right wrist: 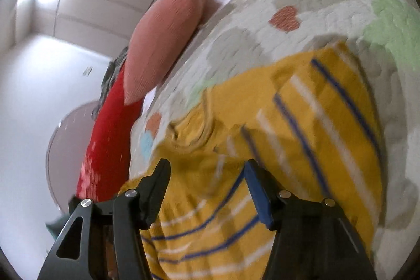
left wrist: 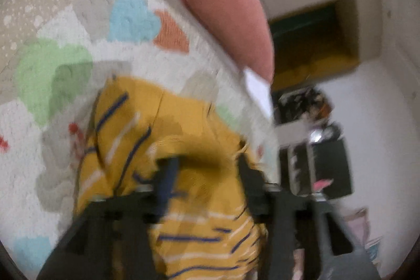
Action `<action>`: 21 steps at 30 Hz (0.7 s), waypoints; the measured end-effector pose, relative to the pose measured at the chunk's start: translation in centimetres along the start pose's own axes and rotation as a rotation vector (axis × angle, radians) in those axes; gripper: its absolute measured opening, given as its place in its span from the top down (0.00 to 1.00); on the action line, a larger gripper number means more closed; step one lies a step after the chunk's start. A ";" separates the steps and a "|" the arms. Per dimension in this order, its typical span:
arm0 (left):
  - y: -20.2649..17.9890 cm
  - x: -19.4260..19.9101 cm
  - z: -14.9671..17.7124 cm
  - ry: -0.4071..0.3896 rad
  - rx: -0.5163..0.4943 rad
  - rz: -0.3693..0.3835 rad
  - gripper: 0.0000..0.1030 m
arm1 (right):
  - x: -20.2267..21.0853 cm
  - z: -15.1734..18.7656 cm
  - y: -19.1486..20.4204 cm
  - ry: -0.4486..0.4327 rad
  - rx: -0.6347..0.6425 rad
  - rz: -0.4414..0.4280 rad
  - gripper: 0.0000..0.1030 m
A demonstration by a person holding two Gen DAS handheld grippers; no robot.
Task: Fold small clothes
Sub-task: 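Lift the held hem over toward the collar and open both grippers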
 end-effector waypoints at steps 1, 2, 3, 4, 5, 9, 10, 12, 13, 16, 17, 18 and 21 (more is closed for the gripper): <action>0.1 0.5 -0.6 -0.026 0.008 0.002 0.37 | 0.0 -0.9 -0.4 -0.018 -0.016 0.014 0.36; 0.2 1.0 -1.2 -0.048 0.019 0.009 0.34 | 0.0 -1.4 -0.7 -0.032 -0.023 0.029 0.33; 0.3 1.5 -1.7 -0.065 0.033 0.022 0.31 | 0.1 -2.0 -1.0 -0.048 -0.027 0.047 0.32; 0.4 2.0 -2.1 -0.075 0.037 0.014 0.30 | 0.3 -2.5 -1.1 -0.059 -0.029 0.057 0.32; 0.4 2.3 -2.4 -0.081 0.025 -0.012 0.30 | 0.5 -2.7 -1.1 -0.062 -0.027 0.060 0.31; -0.4 3.3 -1.2 -0.054 -0.132 -0.147 0.29 | 2.9 -1.9 0.4 -0.079 0.097 0.123 0.26; -0.6 3.5 -0.5 -0.040 -0.175 -0.180 0.29 | 3.4 -1.4 1.0 -0.078 0.150 0.145 0.26; -1.2 3.7 1.5 -0.006 -0.289 -0.270 0.29 | 4.4 0.3 2.4 -0.070 0.295 0.214 0.26; -1.5 4.0 2.5 0.004 -0.339 -0.298 0.29 | 4.7 1.5 3.1 -0.064 0.368 0.251 0.26; -2.9 4.5 5.9 0.012 -0.466 -0.288 0.29 | 5.7 5.2 5.4 -0.077 0.554 0.296 0.29; -3.2 4.1 6.7 0.030 -0.482 -0.268 0.29 | 5.8 6.3 6.0 -0.073 0.587 0.274 0.31; -3.3 3.2 7.3 0.059 -0.489 -0.260 0.29 | 5.3 7.5 6.7 -0.040 0.603 0.223 0.31; -1.4 0.4 6.2 0.099 -0.435 -0.357 0.29 | 2.2 8.8 6.8 0.063 0.591 0.174 0.33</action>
Point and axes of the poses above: each gripper's, at about its wrist camera, not at the fingertips, and x roughly against the way its jaws point, y to its left, z to its underside, the point moved 6 cm from there along -x, roughly the way its jaws point, and after that the axes turned 1 degree about z, right-handed, at the moved point
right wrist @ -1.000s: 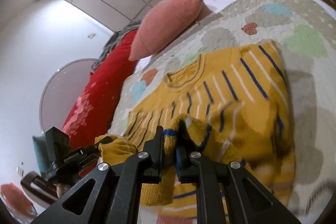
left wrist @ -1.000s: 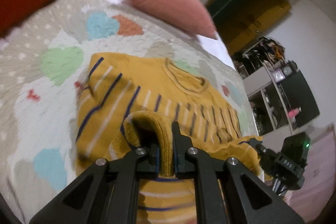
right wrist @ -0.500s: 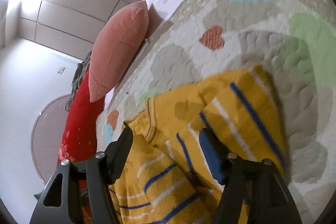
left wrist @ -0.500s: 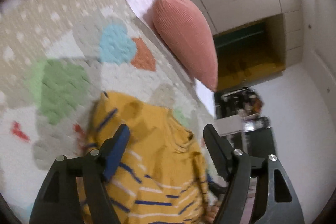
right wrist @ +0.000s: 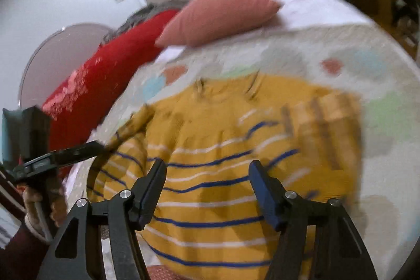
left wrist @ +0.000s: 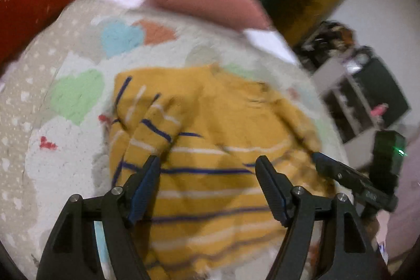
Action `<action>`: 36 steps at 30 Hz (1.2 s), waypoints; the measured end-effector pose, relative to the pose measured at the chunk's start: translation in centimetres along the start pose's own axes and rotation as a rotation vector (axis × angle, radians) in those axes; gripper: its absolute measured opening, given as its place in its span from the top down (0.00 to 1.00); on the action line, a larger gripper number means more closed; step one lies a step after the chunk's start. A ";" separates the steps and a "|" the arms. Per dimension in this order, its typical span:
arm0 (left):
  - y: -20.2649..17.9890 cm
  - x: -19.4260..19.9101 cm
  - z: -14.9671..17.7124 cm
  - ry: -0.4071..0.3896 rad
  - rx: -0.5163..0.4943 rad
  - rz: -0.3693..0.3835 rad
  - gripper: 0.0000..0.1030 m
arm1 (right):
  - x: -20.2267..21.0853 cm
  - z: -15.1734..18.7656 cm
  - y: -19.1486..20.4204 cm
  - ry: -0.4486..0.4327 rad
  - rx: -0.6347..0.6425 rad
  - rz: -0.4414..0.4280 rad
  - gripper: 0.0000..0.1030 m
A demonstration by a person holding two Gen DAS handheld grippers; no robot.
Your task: Fold small clothes
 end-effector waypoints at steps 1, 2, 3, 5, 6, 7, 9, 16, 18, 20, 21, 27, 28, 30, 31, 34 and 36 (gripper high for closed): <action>1.0 -0.8 -0.6 0.005 0.035 -0.023 0.29 | -1.7 -0.1 -0.5 0.032 0.002 0.036 0.34; 2.4 -1.4 -1.4 0.000 0.086 -0.043 0.29 | -2.5 -0.3 -1.2 0.043 -0.002 0.074 0.40; 4.1 -1.6 -2.3 -0.021 0.151 -0.058 0.29 | -3.6 -0.9 -2.6 0.045 -0.018 0.140 0.43; 7.0 -1.6 -3.4 -0.058 0.242 -0.111 0.29 | -4.3 -2.4 -6.4 0.019 -0.101 0.227 0.51; 8.2 -1.8 -3.5 -0.054 0.275 -0.123 0.29 | -4.2 -3.2 -8.3 -0.005 -0.173 0.230 0.55; 9.1 -2.0 -3.4 -0.045 0.304 -0.119 0.29 | -3.9 -3.8 -10.0 -0.027 -0.246 0.217 0.57; 10.7 -2.2 -3.0 -0.032 0.357 -0.076 0.29 | -3.4 -4.6 -12.4 -0.056 -0.363 0.174 0.55; 10.7 1.4 -1.8 -0.065 0.380 -0.024 0.29 | 1.8 -4.3 -16.2 -0.123 -0.481 0.265 0.37; 9.8 3.2 -1.1 -0.082 0.347 -0.029 0.29 | 4.5 -3.5 -14.9 -0.150 -0.441 0.228 0.37; 8.6 4.3 -0.3 -0.091 0.320 -0.031 0.29 | 6.2 -2.5 -13.4 -0.153 -0.379 0.206 0.35; 8.1 4.9 0.4 -0.093 0.309 -0.030 0.29 | 6.9 -1.9 -12.2 -0.146 -0.337 0.202 0.35; 5.6 7.4 6.2 -0.073 0.273 -0.004 0.29 | 6.4 4.4 -8.5 -0.039 -0.198 0.169 0.40; 5.1 7.9 7.6 -0.069 0.262 -0.004 0.29 | 5.5 5.6 -8.8 0.006 -0.182 0.200 0.45; 4.4 8.7 9.5 -0.064 0.239 -0.019 0.29 | 4.9 7.3 -10.5 0.040 -0.134 0.325 0.50; 4.2 9.0 10.5 -0.061 0.226 -0.036 0.29 | 5.4 7.5 -11.1 0.013 -0.145 0.319 0.50; 2.9 10.3 13.4 -0.059 0.179 -0.078 0.29 | 8.0 7.3 -12.4 -0.069 -0.259 0.333 0.45; 2.3 10.8 14.7 -0.072 0.165 -0.097 0.28 | 10.1 7.2 -12.3 -0.134 -0.283 0.359 0.42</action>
Point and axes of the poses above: each gripper's, at about its wrist camera, not at the fingertips, and x roughly against the way its jaws point, y to its left, z to its underside, the point moved 6 cm from there along -x, roughly the way its jaws point, and after that the axes turned 1 degree about z, right-handed, at the moved point
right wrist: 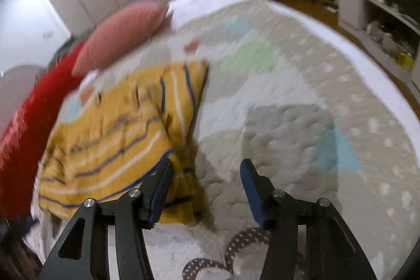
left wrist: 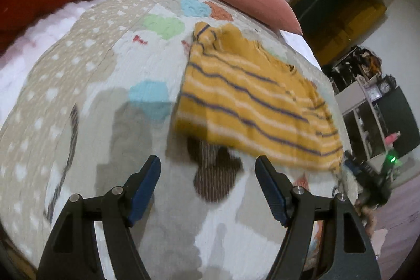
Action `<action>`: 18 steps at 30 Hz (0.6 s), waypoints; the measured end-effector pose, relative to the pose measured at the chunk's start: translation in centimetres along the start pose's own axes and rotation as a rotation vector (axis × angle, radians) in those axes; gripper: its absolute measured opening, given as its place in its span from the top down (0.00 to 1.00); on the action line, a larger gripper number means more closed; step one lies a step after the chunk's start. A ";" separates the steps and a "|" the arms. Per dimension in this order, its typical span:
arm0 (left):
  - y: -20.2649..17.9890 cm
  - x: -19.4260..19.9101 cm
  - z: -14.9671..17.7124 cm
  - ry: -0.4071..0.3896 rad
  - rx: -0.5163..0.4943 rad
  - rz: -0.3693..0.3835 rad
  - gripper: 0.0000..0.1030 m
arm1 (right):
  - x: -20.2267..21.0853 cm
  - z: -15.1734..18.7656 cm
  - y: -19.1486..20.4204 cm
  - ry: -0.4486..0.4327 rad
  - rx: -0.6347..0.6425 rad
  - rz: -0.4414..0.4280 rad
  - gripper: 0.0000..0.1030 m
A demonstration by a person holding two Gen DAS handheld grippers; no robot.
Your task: Fold small clothes
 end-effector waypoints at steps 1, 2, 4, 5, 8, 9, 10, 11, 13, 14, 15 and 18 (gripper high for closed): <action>-0.3 0.4 0.6 -0.013 -0.008 -0.007 0.28 | 1.1 0.0 -0.2 -0.026 -0.006 0.015 0.41; -0.5 0.8 1.2 -0.030 -0.017 -0.018 0.27 | 2.0 0.3 -0.3 -0.039 -0.014 0.008 0.41; -1.0 1.8 2.3 -0.068 -0.044 -0.049 0.26 | 3.6 1.0 -0.3 -0.048 -0.029 -0.020 0.41; -1.3 2.0 2.5 -0.082 -0.057 -0.063 0.26 | 4.5 1.5 -0.3 -0.055 -0.036 -0.031 0.40; -2.3 3.0 3.4 -0.140 -0.120 -0.129 0.26 | 6.1 2.7 -0.4 -0.080 -0.052 -0.050 0.34; -2.7 3.3 3.5 -0.157 -0.136 -0.146 0.26 | 6.6 3.4 -0.3 -0.084 -0.060 -0.056 0.32; -3.0 3.7 3.5 -0.178 -0.153 -0.164 0.25 | 7.0 4.1 -0.2 -0.085 -0.069 -0.063 0.31; -3.4 4.2 3.7 -0.200 -0.168 -0.180 0.24 | 7.1 4.7 -0.1 -0.083 -0.076 -0.068 0.31; -4.0 5.3 3.9 -0.246 -0.189 -0.197 0.21 | 7.3 6.2 0.0 -0.071 -0.091 -0.074 0.31; -4.1 5.7 3.9 -0.264 -0.194 -0.201 0.21 | 7.3 6.9 0.1 -0.066 -0.095 -0.077 0.31; -4.4 6.5 4.2 -0.295 -0.201 -0.209 0.18 | 7.4 7.5 0.3 -0.061 -0.099 -0.081 0.31; -4.8 8.8 4.5 -0.393 -0.218 -0.237 0.09 | 7.8 8.9 1.0 -0.048 -0.101 -0.094 0.31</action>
Point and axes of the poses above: each gripper's, at about its wrist camera, not at the fingertips, and x roughly against the way its jaws point, y to its left, z to its underside, the point moved 6 cm from there along -x, roughly the way its jaws point, and after that the axes turned 1 degree about z, right-handed, at the moved point
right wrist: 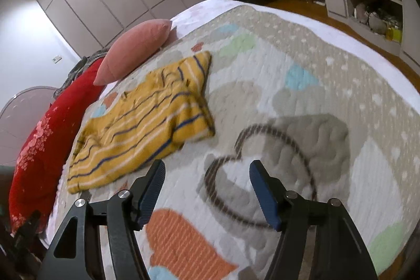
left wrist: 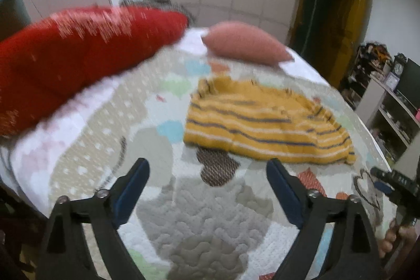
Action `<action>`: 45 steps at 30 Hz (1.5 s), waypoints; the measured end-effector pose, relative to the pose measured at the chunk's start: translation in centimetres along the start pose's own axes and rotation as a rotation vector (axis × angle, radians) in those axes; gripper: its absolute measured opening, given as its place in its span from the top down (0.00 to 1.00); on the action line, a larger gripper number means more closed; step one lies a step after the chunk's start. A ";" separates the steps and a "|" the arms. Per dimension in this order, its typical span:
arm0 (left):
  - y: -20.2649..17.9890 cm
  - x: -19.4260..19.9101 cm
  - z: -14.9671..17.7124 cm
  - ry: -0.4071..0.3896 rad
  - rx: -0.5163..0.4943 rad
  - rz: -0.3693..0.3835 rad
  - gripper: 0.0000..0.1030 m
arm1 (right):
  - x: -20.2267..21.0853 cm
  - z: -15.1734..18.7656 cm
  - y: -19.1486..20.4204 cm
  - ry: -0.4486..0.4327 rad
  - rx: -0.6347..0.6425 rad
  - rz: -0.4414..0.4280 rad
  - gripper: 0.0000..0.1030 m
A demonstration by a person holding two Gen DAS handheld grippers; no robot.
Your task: Fold small clothes
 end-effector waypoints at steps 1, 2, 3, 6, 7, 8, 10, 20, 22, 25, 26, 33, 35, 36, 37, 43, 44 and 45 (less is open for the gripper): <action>0.0 0.8 -0.2 -0.032 -0.001 -0.011 0.06 | 0.1 0.3 0.2 0.001 0.002 -0.001 0.31; 0.2 1.6 -0.5 -0.061 0.002 -0.015 0.04 | 0.4 0.6 0.5 0.000 0.006 -0.003 0.30; 0.3 2.5 -0.7 -0.087 0.010 -0.016 0.02 | 0.7 0.9 0.8 -0.003 0.010 -0.007 0.29; 1.0 4.6 -1.3 -0.133 0.051 0.002 0.01 | 1.9 1.6 1.9 -0.017 0.023 -0.022 0.27; 1.2 5.1 -1.4 -0.140 0.058 0.007 0.01 | 2.2 1.8 2.2 -0.021 0.029 -0.026 0.26; 1.3 5.7 -1.5 -0.146 0.060 -0.001 0.01 | 2.5 2.0 2.5 -0.024 0.034 -0.030 0.26; 1.3 6.7 -1.8 -0.157 0.046 -0.014 0.01 | 3.0 2.4 3.3 -0.028 0.047 -0.038 0.25; 0.0 10.6 -2.9 -0.299 -0.037 -0.066 0.00 | 2.9 3.6 5.6 -0.018 0.096 -0.055 0.24; -0.1 10.6 -2.9 -0.308 -0.044 -0.076 0.00 | 2.8 3.7 5.6 -0.015 0.100 -0.051 0.24; -0.2 10.1 -2.6 -0.290 -0.050 -0.078 0.00 | 2.6 3.8 5.3 -0.011 0.094 -0.048 0.24; -0.1 9.9 -2.5 -0.283 -0.049 -0.079 0.00 | 2.6 3.8 5.3 -0.011 0.093 -0.048 0.24; 0.0 8.6 -1.8 -0.217 -0.054 -0.081 0.00 | 2.4 4.0 5.2 -0.006 0.099 -0.035 0.23; 0.0 8.2 -1.5 -0.196 -0.058 -0.077 0.00 | 2.3 4.1 5.2 -0.004 0.103 -0.033 0.23; 0.0 8.2 -1.4 -0.190 -0.058 -0.074 0.00 | 2.3 4.1 5.2 -0.003 0.106 -0.032 0.23; 0.0 8.0 -1.2 -0.184 -0.057 -0.073 0.00 | 2.3 4.2 5.3 -0.002 0.109 -0.030 0.23; 0.1 8.0 -1.0 -0.184 -0.053 -0.075 0.00 | 2.0 4.4 5.4 0.004 0.119 -0.025 0.23; 0.2 8.0 -1.0 -0.188 -0.051 -0.077 0.00 | 2.0 4.4 5.3 0.005 0.120 -0.024 0.23; 0.3 8.1 -1.0 -0.191 -0.049 -0.079 0.00 | 1.9 4.5 5.3 0.007 0.120 -0.023 0.23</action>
Point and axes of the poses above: each gripper's, at about its wrist camera, not at the fingertips, and x roughly against the way its jaws point, y to its left, z to its underside, the point moved 6 cm from there along -x, roughly the way its jaws point, and after that the axes turned 1 degree about z, right-handed, at the moved point
